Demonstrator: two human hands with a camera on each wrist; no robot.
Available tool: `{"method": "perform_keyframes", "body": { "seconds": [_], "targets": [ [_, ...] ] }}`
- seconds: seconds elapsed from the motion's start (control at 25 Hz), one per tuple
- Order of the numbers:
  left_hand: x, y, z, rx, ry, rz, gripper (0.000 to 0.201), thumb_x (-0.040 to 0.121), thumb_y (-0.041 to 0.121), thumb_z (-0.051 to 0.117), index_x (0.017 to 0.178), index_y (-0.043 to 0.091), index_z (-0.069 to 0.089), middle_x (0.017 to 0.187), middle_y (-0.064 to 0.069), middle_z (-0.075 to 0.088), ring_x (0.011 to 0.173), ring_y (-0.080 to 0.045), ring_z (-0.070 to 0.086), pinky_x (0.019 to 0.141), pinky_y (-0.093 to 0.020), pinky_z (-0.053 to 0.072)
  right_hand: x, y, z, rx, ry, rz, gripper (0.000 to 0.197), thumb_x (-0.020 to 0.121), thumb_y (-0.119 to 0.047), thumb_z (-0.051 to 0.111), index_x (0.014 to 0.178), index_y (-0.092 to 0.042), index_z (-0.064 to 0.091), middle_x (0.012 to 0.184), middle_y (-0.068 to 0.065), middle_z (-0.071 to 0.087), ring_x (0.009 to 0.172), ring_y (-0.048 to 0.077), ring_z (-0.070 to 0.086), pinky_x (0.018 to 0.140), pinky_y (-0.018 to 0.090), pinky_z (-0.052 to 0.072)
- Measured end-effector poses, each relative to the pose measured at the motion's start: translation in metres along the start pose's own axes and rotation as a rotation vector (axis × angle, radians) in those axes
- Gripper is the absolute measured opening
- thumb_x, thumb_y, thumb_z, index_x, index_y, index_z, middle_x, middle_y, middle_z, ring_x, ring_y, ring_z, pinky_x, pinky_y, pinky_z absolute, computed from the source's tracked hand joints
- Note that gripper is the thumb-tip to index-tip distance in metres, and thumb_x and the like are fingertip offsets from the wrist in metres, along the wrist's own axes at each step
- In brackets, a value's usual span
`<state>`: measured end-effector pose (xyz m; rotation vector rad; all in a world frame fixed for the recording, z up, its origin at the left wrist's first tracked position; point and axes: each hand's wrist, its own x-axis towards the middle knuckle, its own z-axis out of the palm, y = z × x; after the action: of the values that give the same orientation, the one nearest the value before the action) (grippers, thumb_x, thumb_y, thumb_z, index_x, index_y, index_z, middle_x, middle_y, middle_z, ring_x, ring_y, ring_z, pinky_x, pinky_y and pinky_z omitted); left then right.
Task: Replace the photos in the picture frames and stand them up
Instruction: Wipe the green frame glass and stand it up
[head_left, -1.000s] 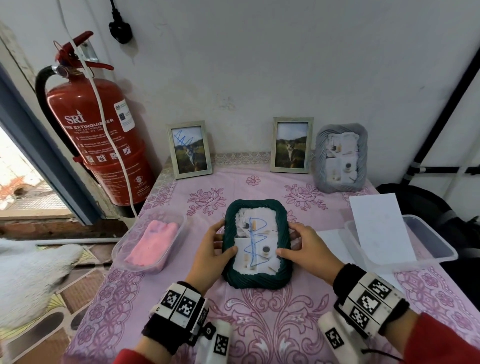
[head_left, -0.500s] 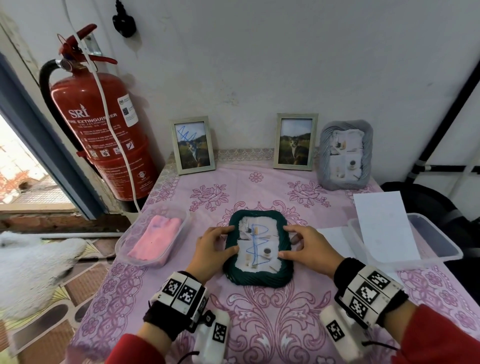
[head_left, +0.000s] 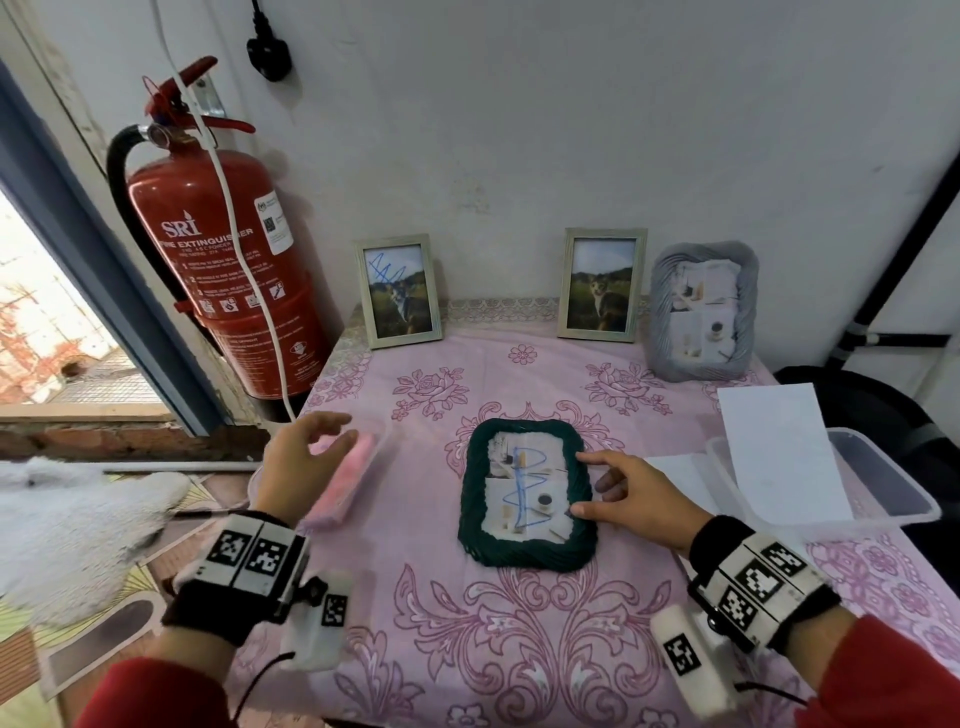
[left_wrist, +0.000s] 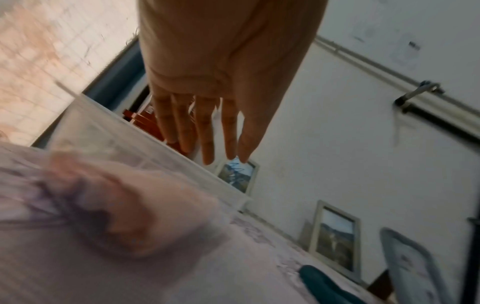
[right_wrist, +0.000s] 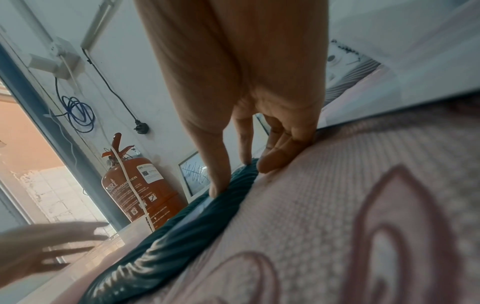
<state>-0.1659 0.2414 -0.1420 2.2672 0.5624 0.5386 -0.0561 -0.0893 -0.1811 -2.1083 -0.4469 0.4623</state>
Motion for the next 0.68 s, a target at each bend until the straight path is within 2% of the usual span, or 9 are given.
{"method": "perform_keyframes", "body": {
  "seconds": [0.08, 0.16, 0.24, 0.36, 0.48, 0.6, 0.68],
  "targets": [
    [0.008, -0.020, -0.007, 0.118, -0.078, -0.102, 0.031, 0.083, 0.021, 0.068, 0.113, 0.013, 0.066, 0.108, -0.007, 0.065, 0.102, -0.024, 0.059, 0.092, -0.034, 0.045, 0.000, 0.001, 0.000, 0.011, -0.001, -0.003, 0.067, 0.070, -0.021, 0.081, 0.130, -0.022, 0.051, 0.086, -0.002, 0.048, 0.074, 0.008, 0.049, 0.068, 0.012, 0.045],
    [0.011, -0.032, -0.007, 0.206, -0.211, -0.151, 0.043, 0.081, 0.022, 0.071, 0.121, 0.013, 0.061, 0.116, -0.010, 0.062, 0.104, -0.025, 0.057, 0.092, -0.035, 0.045, 0.000, 0.002, -0.001, 0.024, 0.002, -0.001, 0.066, 0.070, -0.021, 0.081, 0.129, -0.022, 0.051, 0.084, -0.002, 0.047, 0.074, 0.008, 0.049, 0.068, 0.012, 0.045],
    [0.012, -0.037, -0.005, 0.295, -0.275, -0.144, 0.052, 0.079, 0.025, 0.073, 0.127, 0.015, 0.056, 0.122, -0.008, 0.059, 0.106, -0.024, 0.056, 0.093, -0.035, 0.045, 0.000, 0.003, -0.001, 0.031, 0.004, 0.001, 0.065, 0.070, -0.021, 0.081, 0.128, -0.023, 0.052, 0.084, -0.001, 0.047, 0.074, 0.009, 0.049, 0.069, 0.013, 0.045],
    [0.013, -0.036, -0.002, 0.469, -0.280, -0.088, 0.056, 0.078, 0.035, 0.072, 0.129, 0.023, 0.054, 0.123, -0.005, 0.057, 0.108, -0.022, 0.055, 0.096, -0.035, 0.045, 0.001, 0.003, -0.001, 0.032, 0.008, 0.001, 0.064, 0.070, -0.021, 0.081, 0.127, -0.024, 0.052, 0.084, -0.001, 0.048, 0.075, 0.009, 0.049, 0.069, 0.013, 0.045],
    [0.015, -0.032, 0.000, 0.623, -0.293, -0.013, 0.051, 0.080, 0.040, 0.068, 0.127, 0.030, 0.054, 0.116, 0.000, 0.057, 0.104, -0.017, 0.057, 0.092, -0.030, 0.045, 0.001, 0.003, -0.001, 0.036, 0.006, 0.002, 0.063, 0.070, -0.021, 0.080, 0.127, -0.024, 0.052, 0.084, -0.001, 0.047, 0.075, 0.010, 0.049, 0.069, 0.013, 0.045],
    [0.018, -0.031, -0.002, 0.627, -0.319, 0.022, 0.044, 0.081, 0.037, 0.068, 0.124, 0.032, 0.058, 0.104, 0.003, 0.063, 0.092, -0.014, 0.058, 0.084, -0.027, 0.045, 0.000, 0.004, -0.001, 0.038, 0.004, 0.000, 0.063, 0.071, -0.020, 0.080, 0.126, -0.025, 0.052, 0.083, -0.001, 0.048, 0.074, 0.009, 0.049, 0.067, 0.012, 0.045],
    [0.020, -0.031, -0.006, 0.579, -0.330, -0.002, 0.040, 0.081, 0.033, 0.069, 0.120, 0.031, 0.062, 0.095, 0.005, 0.062, 0.085, -0.012, 0.057, 0.078, -0.025, 0.043, -0.001, 0.003, -0.001, 0.044, 0.005, 0.000, 0.063, 0.071, -0.020, 0.080, 0.126, -0.025, 0.052, 0.083, -0.001, 0.047, 0.073, 0.009, 0.049, 0.067, 0.012, 0.045]
  ]
}}
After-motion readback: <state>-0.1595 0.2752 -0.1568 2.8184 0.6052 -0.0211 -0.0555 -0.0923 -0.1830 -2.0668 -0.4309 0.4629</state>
